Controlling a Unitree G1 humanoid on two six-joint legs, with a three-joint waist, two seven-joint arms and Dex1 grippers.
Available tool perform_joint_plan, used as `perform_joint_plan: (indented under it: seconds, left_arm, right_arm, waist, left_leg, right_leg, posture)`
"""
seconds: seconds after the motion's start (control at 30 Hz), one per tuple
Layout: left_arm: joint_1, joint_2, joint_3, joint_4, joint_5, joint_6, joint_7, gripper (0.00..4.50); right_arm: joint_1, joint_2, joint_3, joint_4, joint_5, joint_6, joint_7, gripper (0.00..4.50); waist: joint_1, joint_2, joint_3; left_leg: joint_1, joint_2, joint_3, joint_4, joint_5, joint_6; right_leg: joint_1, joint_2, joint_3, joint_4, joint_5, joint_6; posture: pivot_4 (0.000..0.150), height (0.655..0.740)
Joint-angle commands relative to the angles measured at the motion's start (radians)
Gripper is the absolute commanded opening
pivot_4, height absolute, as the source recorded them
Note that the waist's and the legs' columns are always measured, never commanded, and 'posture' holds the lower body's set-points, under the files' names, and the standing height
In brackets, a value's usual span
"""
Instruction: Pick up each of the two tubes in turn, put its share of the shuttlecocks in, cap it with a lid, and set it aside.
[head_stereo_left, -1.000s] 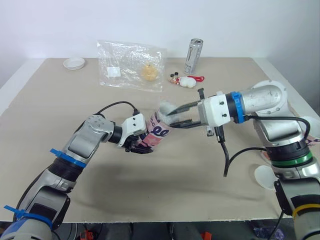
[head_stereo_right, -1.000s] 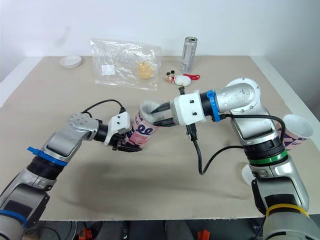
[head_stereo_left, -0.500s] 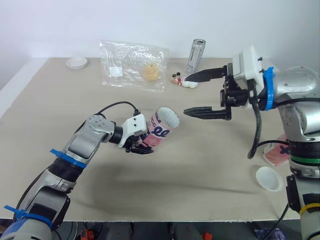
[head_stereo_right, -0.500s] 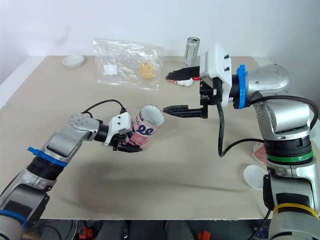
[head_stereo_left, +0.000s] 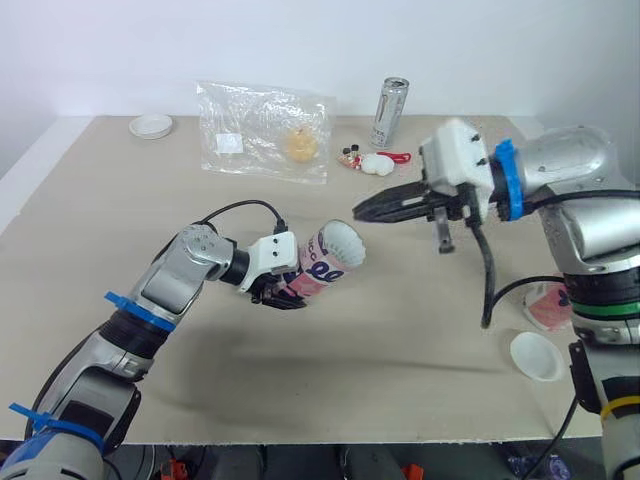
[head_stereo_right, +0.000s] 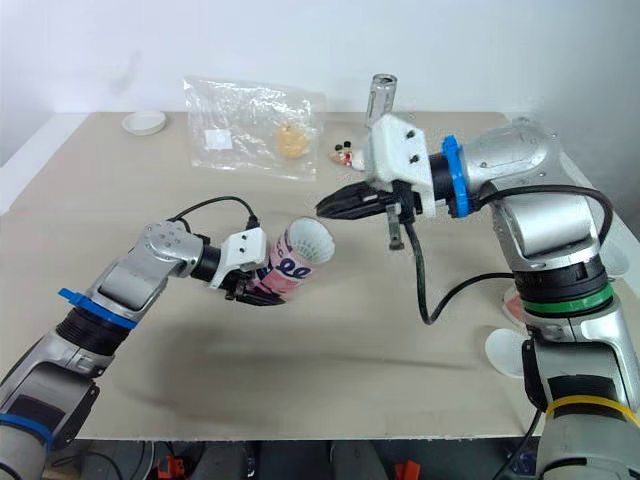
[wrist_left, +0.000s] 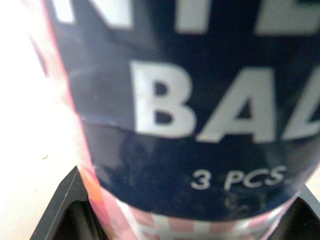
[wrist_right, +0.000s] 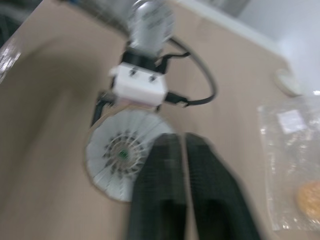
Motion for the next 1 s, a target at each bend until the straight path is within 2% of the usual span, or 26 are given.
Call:
perform_joint_plan:
  seconds: [0.03,0.5,0.57,0.8,1.0]
  left_arm:
    - [-0.025,0.000,0.003,-0.011,-0.002,0.000,-0.012,2.90]
    - [-0.034,-0.042,0.020,-0.027,-0.030,0.042,-0.025,2.90]
    - [-0.032,-0.042,0.022,-0.029,-0.030,0.046,-0.023,2.90]
    - [-0.016,-0.044,0.026,-0.048,-0.036,0.061,-0.012,2.90]
    - [0.005,-0.048,0.033,-0.050,-0.043,0.055,0.005,2.90]
  right_arm:
    - [-0.042,0.011,0.038,0.009,-0.040,-0.041,0.048,0.03]
    - [-0.184,0.207,0.271,0.321,-0.269,-0.316,0.184,0.03]
    - [-0.189,0.220,0.295,0.339,-0.266,-0.331,0.188,0.03]
    - [-0.209,0.237,0.329,0.366,-0.243,-0.357,0.188,0.03]
    - [-0.215,0.190,0.256,0.303,-0.098,-0.228,0.188,0.03]
  waist:
    - [0.001,0.000,0.000]
    - [-0.001,0.000,0.000]
    - [0.000,0.000,0.000]
    - [0.000,0.000,0.000]
    - [0.000,0.000,0.000]
  left_leg:
    - [0.000,0.000,0.000,0.000,0.000,0.000]
    - [0.000,0.000,0.000,0.000,0.000,0.000]
    - [0.000,0.000,-0.001,0.000,0.000,0.000]
    - [0.002,0.000,-0.003,0.000,0.000,0.000]
    - [0.002,0.000,-0.004,0.001,0.000,-0.001]
  right_leg:
    - [0.000,0.000,0.000,0.000,0.000,0.000]
    - [0.000,0.000,-0.001,0.002,0.000,-0.003]
    - [-0.001,0.000,-0.001,0.004,0.001,-0.008]
    - [-0.001,0.001,-0.003,0.010,-0.001,-0.010]
    - [0.000,0.001,-0.003,0.011,-0.004,-0.007]
  posture:
    - [0.150,0.7400]
    - [0.150,0.7400]
    - [0.150,0.7400]
    - [0.150,0.7400]
    - [0.150,0.7400]
